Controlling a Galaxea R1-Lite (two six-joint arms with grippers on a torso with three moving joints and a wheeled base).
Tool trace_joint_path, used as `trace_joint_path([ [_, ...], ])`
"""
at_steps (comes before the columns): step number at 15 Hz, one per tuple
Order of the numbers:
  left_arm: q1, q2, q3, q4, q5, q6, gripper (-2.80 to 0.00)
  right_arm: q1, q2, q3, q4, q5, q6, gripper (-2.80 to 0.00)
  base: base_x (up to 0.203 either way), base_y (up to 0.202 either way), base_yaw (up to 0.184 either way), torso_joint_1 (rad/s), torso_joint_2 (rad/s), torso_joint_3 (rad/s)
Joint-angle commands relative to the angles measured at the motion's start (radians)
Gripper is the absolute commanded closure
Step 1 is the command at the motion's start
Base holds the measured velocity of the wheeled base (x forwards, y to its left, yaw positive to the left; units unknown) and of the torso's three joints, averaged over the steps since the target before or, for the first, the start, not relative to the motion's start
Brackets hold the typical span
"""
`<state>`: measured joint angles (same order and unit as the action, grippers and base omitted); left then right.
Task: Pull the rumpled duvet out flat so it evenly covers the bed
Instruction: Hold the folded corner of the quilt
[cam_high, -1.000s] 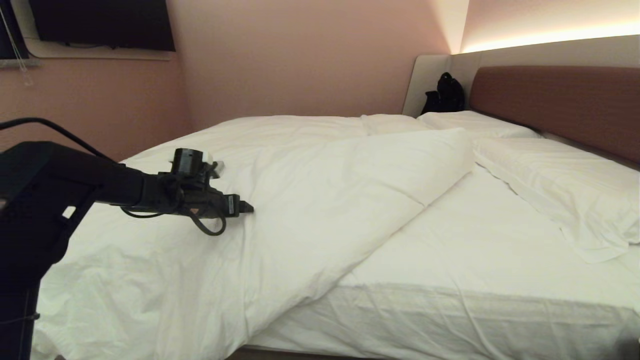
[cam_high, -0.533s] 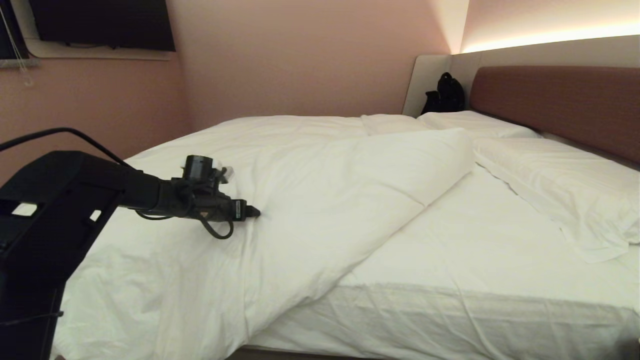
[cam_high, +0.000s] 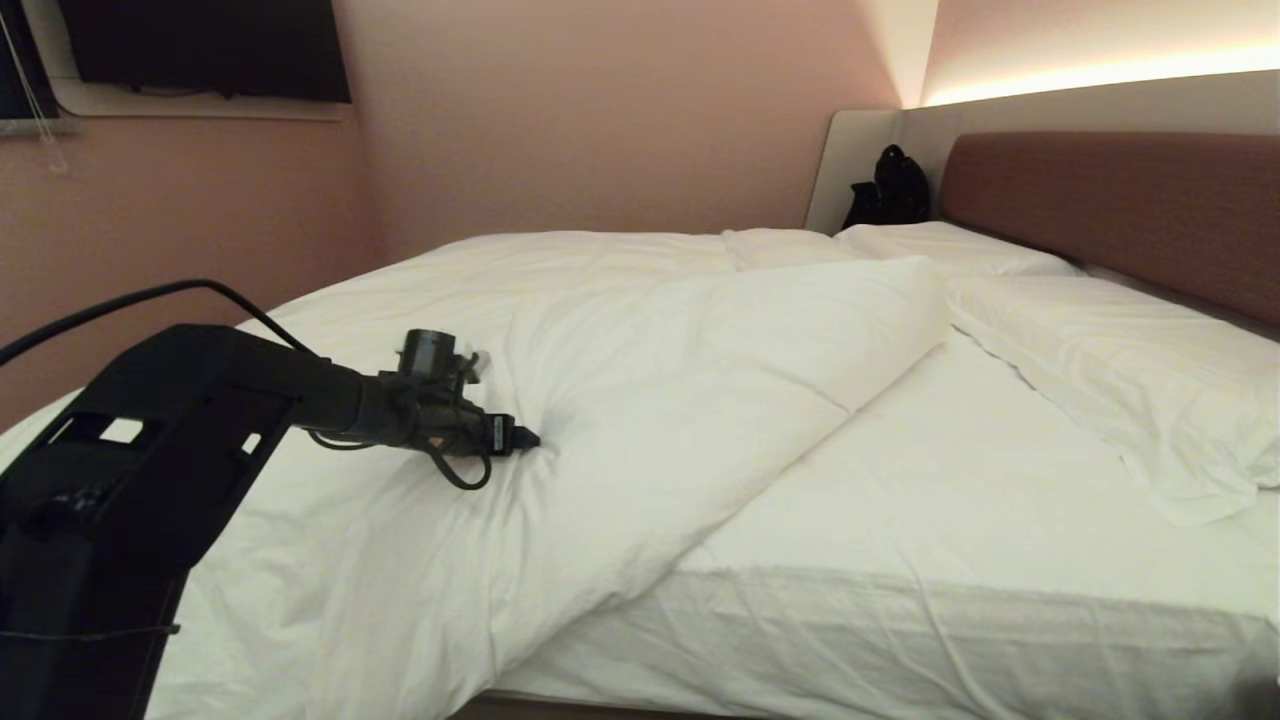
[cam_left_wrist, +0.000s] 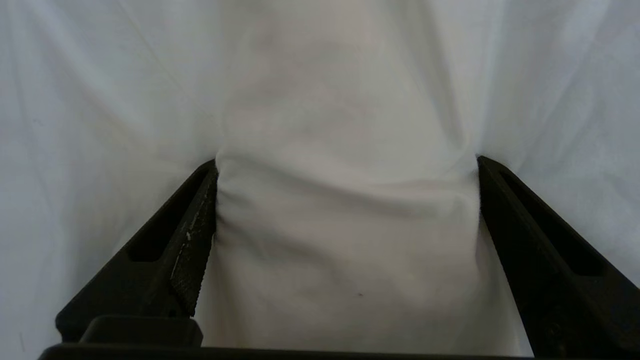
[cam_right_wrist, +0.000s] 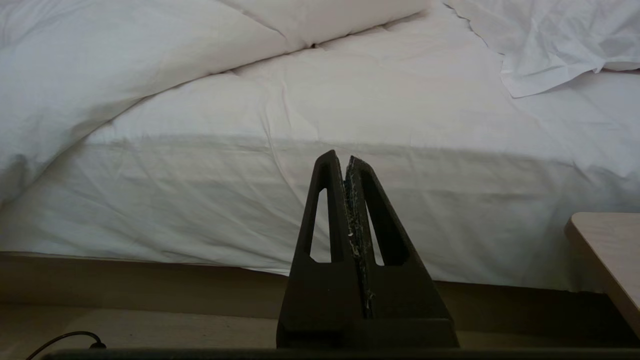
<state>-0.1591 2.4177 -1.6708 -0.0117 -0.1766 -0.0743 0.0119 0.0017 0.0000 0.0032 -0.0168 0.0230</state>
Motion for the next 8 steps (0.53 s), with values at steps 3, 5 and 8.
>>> trace_joint_path([
  [3,0.0,0.026,-0.006,-0.001,-0.001,-0.001,-2.8,0.0,0.0,0.0,0.0,0.0,0.0,0.0,0.0,0.0,0.0,0.0,0.0,0.0],
  [5,0.0,0.029,-0.003,-0.005,-0.003,-0.005,0.0,0.0,0.0,0.0,0.0,0.0,0.0,0.0,0.0,0.0,0.0,0.0,0.0,0.0],
  [8,-0.002,0.017,0.003,-0.008,-0.003,-0.008,0.0,0.0,0.0,0.0,0.0,0.0,0.0,0.0,0.0,0.0,0.0,0.0,0.0,0.0],
])
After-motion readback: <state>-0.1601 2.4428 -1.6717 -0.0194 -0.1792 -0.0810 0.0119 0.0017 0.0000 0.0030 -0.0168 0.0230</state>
